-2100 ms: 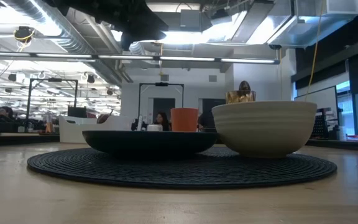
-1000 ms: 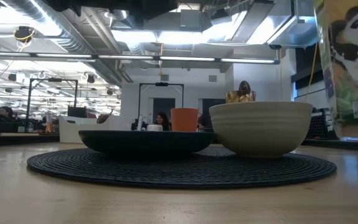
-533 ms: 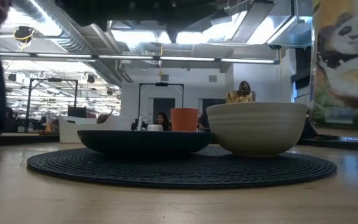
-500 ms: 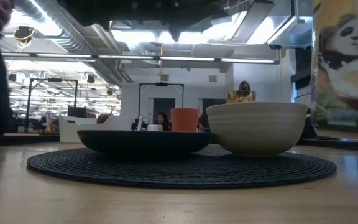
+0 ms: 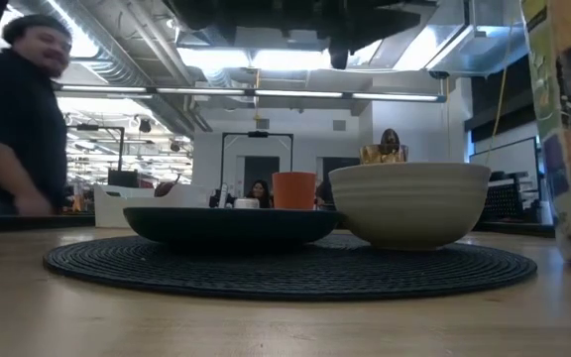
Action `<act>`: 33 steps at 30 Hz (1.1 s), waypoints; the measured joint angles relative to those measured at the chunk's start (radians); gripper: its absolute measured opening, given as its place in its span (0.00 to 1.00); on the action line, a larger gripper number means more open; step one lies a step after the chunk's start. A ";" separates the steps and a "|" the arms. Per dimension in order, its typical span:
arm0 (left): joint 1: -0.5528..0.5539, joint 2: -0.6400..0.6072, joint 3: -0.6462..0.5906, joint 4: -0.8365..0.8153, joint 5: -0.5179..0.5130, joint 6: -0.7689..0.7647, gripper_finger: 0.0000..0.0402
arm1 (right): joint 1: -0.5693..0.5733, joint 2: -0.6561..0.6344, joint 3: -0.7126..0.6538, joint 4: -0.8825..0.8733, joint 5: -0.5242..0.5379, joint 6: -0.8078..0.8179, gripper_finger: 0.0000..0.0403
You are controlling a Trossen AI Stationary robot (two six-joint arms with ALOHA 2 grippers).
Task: Arrange a breakfast setting
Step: Pour the cereal into the white bowl
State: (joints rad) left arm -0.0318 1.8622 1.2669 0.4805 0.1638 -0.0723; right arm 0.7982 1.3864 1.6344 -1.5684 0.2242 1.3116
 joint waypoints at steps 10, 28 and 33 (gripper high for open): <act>-0.024 0.126 0.101 0.001 0.027 -0.038 0.82 | 0.000 0.004 0.000 -0.002 0.003 -0.011 0.00; -0.087 0.457 0.427 -0.003 0.084 -0.026 0.90 | 0.001 0.007 0.000 0.029 -0.016 -0.038 0.30; -0.089 0.456 0.429 -0.016 0.082 0.015 0.83 | 0.001 0.007 0.000 0.033 0.010 -0.062 0.32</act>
State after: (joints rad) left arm -0.1207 2.3184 1.6958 0.4646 0.2459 -0.0577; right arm 0.7990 1.3933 1.6346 -1.5356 0.2340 1.2493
